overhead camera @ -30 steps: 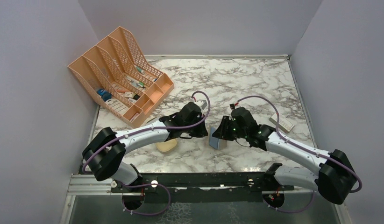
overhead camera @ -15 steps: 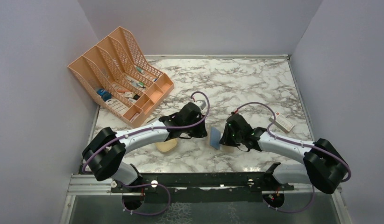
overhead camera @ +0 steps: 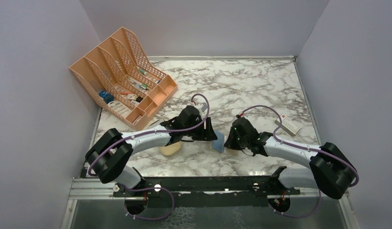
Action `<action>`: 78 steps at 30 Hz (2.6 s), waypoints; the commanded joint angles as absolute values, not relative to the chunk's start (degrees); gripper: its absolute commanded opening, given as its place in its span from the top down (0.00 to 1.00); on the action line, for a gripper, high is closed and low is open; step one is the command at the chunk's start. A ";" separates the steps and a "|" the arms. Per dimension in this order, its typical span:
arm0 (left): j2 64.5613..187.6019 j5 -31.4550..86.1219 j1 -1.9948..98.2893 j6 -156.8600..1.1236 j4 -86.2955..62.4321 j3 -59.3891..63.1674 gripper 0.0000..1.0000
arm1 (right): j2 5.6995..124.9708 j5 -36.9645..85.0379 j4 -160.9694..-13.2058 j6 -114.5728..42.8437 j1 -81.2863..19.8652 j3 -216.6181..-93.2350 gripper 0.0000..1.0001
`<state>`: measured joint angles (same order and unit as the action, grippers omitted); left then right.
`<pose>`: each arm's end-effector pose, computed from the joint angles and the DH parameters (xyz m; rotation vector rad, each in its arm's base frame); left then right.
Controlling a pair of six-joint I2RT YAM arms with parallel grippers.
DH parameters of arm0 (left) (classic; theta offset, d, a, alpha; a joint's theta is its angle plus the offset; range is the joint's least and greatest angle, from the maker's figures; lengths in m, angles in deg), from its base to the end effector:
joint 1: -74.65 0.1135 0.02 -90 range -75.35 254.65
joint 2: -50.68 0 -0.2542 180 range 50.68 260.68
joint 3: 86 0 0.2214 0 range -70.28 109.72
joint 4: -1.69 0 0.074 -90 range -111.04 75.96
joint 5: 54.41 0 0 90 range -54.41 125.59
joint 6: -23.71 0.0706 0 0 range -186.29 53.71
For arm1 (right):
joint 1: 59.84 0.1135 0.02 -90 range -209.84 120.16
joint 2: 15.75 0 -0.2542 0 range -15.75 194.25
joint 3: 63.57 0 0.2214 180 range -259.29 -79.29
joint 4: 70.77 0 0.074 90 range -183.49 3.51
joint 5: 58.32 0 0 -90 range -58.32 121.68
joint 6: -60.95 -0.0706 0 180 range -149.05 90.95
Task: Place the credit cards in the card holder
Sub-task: Open the card holder at the center of the board.
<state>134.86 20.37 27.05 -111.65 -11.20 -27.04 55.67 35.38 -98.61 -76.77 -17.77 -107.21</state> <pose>0.1929 -0.2387 0.1843 0.2093 2.4716 -1.1010 0.1637 0.1417 0.1320 0.1556 2.6210 0.5132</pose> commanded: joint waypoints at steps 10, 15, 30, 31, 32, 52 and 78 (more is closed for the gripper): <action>137.66 16.14 27.45 -112.37 -5.41 -27.06 0.72 | 52.91 38.20 -98.18 -76.17 -17.39 -105.12 0.83; 137.82 16.50 27.45 -111.93 -5.39 -27.65 0.73 | 51.85 37.22 -97.48 -76.07 -17.39 -104.68 0.83; 140.72 14.34 27.45 -112.61 -2.00 -27.41 0.63 | 52.15 35.75 -95.00 -76.07 -17.39 -103.47 0.84; 140.88 14.24 27.43 -112.61 -1.89 -27.32 0.65 | 52.17 35.80 -95.02 -76.07 -17.39 -103.46 0.84; 141.05 14.16 27.45 -112.67 -1.75 -27.30 0.66 | 52.11 35.76 -94.94 -76.03 -17.39 -103.46 0.84; 136.74 16.19 27.49 -112.11 -3.79 -28.77 1.00 | 48.14 30.51 -95.18 -77.08 -17.39 -105.73 0.69; 135.18 18.32 27.45 -115.24 -2.25 -31.80 1.00 | 53.07 17.84 -84.12 -79.75 -17.39 -103.84 0.49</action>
<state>136.10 17.01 27.38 -114.87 -3.77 -31.41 52.42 19.38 -86.79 -79.35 -17.77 -104.11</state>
